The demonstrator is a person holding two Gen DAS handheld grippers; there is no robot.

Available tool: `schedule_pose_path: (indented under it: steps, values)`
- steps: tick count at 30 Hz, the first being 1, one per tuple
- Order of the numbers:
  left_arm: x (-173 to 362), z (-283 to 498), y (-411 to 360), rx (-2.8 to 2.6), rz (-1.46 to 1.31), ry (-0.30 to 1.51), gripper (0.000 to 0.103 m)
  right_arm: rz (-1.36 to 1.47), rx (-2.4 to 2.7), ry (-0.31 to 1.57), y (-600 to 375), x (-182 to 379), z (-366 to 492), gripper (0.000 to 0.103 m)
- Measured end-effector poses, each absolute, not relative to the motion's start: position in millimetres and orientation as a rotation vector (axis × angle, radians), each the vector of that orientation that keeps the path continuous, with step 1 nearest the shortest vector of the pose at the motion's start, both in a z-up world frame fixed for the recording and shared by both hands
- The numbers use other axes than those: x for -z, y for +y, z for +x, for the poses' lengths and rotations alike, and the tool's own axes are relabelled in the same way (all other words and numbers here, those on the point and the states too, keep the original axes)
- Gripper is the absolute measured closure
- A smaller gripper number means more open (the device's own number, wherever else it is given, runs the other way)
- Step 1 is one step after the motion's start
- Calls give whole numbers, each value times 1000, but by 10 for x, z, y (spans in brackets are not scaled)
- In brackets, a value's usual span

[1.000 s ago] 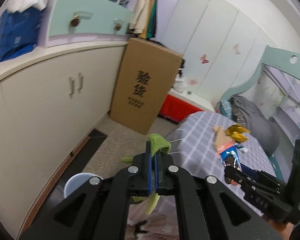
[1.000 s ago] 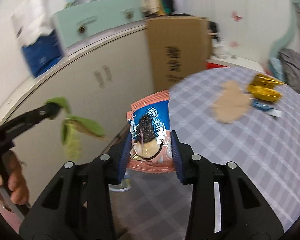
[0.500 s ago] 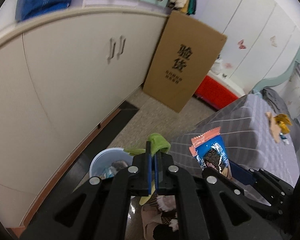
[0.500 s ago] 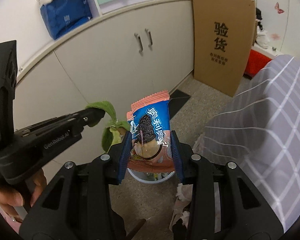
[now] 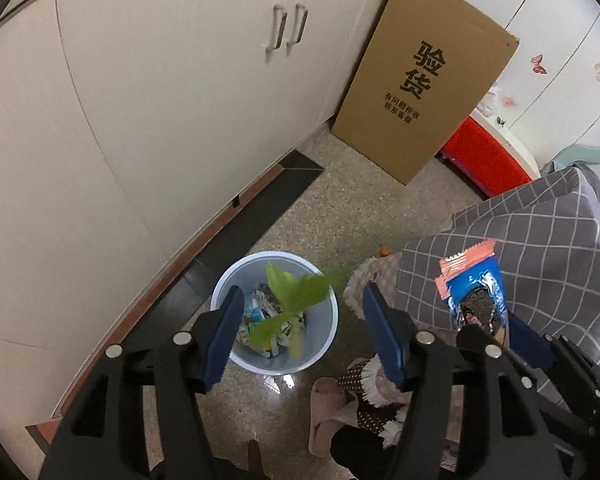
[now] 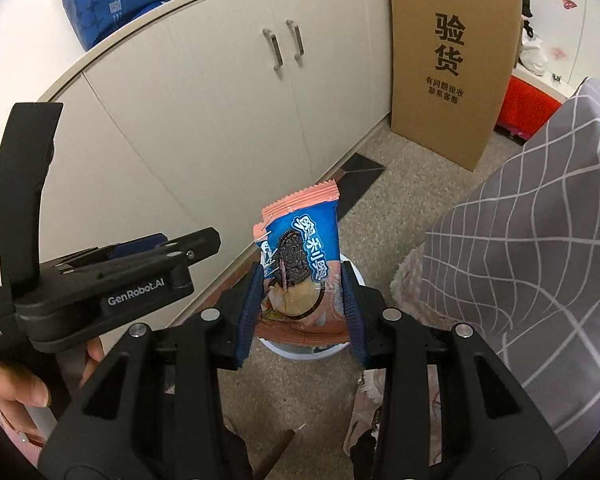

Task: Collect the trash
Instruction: 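Open both tools over the wastebasket to drop leaf and packet, then move both open tools back up to the trash on the table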

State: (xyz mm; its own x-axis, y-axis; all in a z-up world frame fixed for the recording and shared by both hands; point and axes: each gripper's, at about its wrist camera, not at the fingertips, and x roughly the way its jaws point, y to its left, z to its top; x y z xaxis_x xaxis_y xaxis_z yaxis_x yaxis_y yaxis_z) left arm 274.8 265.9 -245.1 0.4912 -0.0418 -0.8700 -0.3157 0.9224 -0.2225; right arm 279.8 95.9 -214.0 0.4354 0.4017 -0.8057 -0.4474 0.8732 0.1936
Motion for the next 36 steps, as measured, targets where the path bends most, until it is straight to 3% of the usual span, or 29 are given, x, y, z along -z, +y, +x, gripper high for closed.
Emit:
schedule_pose_path:
  steps: [21, 23, 25, 26, 36]
  values:
    - [2370, 2578, 2846, -232, -393, 1017, 38, -57, -564, 969, 1133, 2092, 2762, 65]
    - [2346, 2558, 2898, -257, -401, 1008, 37, -50, -575, 959, 1154, 2086, 2770, 61]
    - [2331, 2535, 2950, -284, -407, 1001, 35, -59, -567, 923, 1200, 2071, 2769, 35]
    - [2337, 2535, 2977, -290, -411, 1007, 34, -72, -545, 906, 1212, 2073, 2768, 32]
    - [2371, 2452, 3072, -309, -436, 1029, 32, -54, -515, 895, 1108, 1990, 2739, 31]
